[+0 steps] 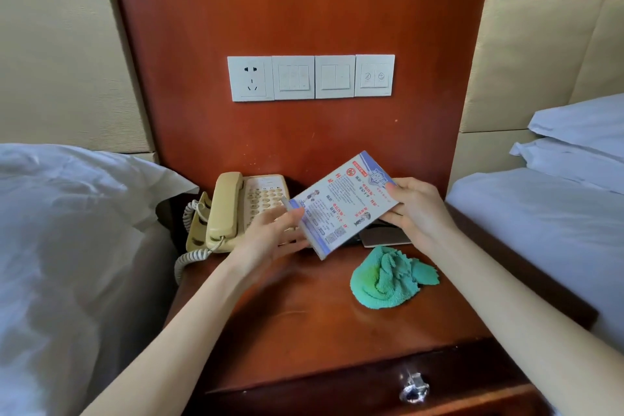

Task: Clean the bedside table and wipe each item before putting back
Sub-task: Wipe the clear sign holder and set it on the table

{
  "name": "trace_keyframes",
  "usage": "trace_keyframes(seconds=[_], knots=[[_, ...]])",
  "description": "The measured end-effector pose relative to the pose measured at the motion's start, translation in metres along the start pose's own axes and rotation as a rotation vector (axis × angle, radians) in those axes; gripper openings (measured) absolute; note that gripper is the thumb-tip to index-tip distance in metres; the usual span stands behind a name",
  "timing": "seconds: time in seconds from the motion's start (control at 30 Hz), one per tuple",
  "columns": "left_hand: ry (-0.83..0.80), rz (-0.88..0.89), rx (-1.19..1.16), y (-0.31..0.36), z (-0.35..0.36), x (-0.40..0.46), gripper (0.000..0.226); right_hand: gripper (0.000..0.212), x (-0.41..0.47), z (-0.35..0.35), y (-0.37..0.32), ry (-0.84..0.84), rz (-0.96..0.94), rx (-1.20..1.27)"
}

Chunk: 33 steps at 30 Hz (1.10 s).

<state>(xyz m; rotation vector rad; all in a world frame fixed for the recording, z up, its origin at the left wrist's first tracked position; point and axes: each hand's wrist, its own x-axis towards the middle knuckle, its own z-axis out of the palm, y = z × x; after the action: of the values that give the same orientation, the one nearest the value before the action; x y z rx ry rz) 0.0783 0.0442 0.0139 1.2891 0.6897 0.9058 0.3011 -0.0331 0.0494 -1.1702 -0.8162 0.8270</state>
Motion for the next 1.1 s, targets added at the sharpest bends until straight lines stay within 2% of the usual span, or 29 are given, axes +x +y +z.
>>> trace_keyframes(seconds=[0.1, 0.2, 0.27, 0.33, 0.43, 0.6, 0.7, 0.8, 0.87, 0.97, 1.1], knots=[[0.091, 0.006, -0.006, -0.001, 0.000, 0.001, 0.040, 0.030, -0.009, -0.003, 0.008, -0.056, 0.012, -0.065], [0.173, 0.056, -0.053, 0.001, -0.001, -0.002, 0.032, 0.062, -0.027, -0.010, 0.016, -0.091, -0.074, -0.495], [0.250, 0.102, -0.065, 0.003, -0.002, -0.004, 0.031, 0.073, -0.044, -0.017, 0.026, -0.170, -0.121, -0.794], [0.314, 0.154, -0.056, 0.004, -0.003, -0.004, 0.031, 0.072, -0.059, -0.024, 0.037, -0.320, -0.193, -1.029], [0.366, 0.173, -0.038, 0.004, -0.001, -0.005, 0.039, 0.063, -0.073, -0.031, 0.047, -0.489, -0.314, -1.199], [0.372, 0.162, 0.001, 0.001, 0.004, -0.006, 0.043, 0.037, -0.074, -0.035, 0.049, -0.498, -0.372, -1.252], [0.380, 0.151, 0.060, -0.002, 0.006, -0.007, 0.030, 0.031, -0.072, -0.037, 0.047, -0.494, -0.407, -1.154], [0.364, 0.185, 0.141, -0.005, 0.008, -0.006, 0.031, 0.042, -0.064, -0.032, 0.032, -0.314, -0.421, -0.817], [0.345, 0.205, 0.184, -0.007, 0.011, -0.005, 0.035, 0.042, -0.053, -0.026, 0.018, -0.151, -0.511, -0.680], [0.314, 0.230, 0.223, -0.010, 0.015, -0.008, 0.041, 0.037, -0.028, -0.011, 0.004, 0.042, -0.676, -0.760], [0.232, 0.252, 0.211, -0.011, 0.019, -0.014, 0.052, 0.038, -0.009, 0.013, 0.002, 0.143, -0.636, -0.778]])
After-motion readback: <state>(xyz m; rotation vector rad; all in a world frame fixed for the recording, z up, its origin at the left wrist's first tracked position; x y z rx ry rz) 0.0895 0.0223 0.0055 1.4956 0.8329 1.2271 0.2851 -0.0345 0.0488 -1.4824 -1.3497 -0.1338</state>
